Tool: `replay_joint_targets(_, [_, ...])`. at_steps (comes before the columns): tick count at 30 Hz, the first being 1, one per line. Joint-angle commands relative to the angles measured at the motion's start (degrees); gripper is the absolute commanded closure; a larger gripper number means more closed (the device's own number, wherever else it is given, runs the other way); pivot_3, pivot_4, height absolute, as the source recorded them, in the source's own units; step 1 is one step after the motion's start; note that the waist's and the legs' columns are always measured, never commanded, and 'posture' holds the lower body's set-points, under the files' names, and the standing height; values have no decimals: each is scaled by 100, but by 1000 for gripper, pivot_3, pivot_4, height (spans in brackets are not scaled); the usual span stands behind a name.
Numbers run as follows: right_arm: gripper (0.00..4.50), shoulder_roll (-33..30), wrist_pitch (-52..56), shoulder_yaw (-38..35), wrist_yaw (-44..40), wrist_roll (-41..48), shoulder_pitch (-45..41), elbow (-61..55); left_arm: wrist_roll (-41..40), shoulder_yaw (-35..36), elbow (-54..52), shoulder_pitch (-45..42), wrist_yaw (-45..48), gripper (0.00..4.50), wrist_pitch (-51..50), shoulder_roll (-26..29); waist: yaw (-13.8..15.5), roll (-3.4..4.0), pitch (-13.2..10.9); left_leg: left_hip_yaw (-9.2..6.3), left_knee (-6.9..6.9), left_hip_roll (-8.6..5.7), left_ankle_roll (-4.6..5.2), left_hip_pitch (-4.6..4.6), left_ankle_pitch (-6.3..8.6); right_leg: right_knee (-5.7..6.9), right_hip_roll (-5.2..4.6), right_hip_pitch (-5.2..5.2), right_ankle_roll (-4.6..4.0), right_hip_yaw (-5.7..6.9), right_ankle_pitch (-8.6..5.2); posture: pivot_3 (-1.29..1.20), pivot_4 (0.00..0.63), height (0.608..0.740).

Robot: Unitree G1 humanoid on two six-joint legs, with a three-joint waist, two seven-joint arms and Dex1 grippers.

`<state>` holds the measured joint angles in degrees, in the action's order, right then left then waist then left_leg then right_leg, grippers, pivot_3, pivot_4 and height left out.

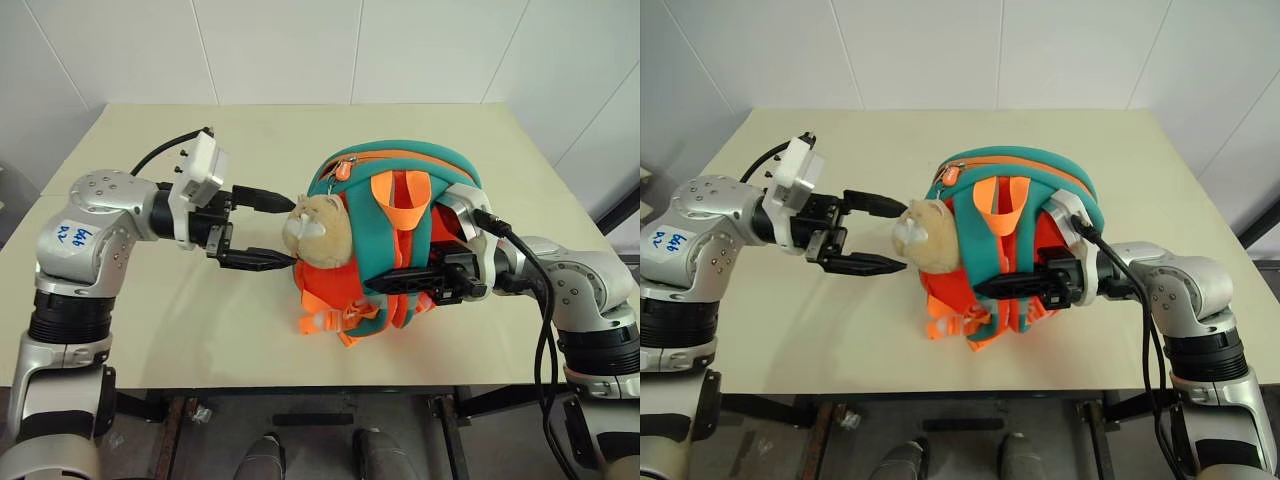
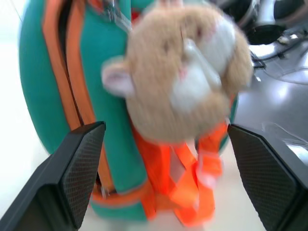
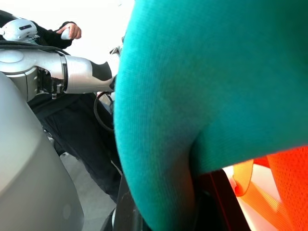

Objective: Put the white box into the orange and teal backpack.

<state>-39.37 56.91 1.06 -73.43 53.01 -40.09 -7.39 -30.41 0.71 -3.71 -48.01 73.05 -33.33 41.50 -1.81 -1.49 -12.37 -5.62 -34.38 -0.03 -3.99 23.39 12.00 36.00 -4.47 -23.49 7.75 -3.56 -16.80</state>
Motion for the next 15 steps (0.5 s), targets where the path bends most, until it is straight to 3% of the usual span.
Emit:
replay_joint_targets(1, [4500,17,-151,4,-106,-20,-58,-150,-372,131,-356,76,-479,167,-49,-531,18,0,0,0,-1,0,0,0,0,1,0,0,0,0,0,0,150,740])
replay_joint_targets(8, [4500,5,-215,-25,-97,-58,22,-165,-415,81,-636,398,-502,167,-19,-635,14,-1,0,-1,-11,-1,0,1,0,1,1,4,4,0,3,0,150,740])
replay_joint_targets(15, [4500,62,-284,-4,-70,-113,41,-131,-380,416,-401,272,-482,2227,159,-304,3,-1,0,0,-19,-1,1,1,1,-3,1,8,4,-1,5,0,150,740])
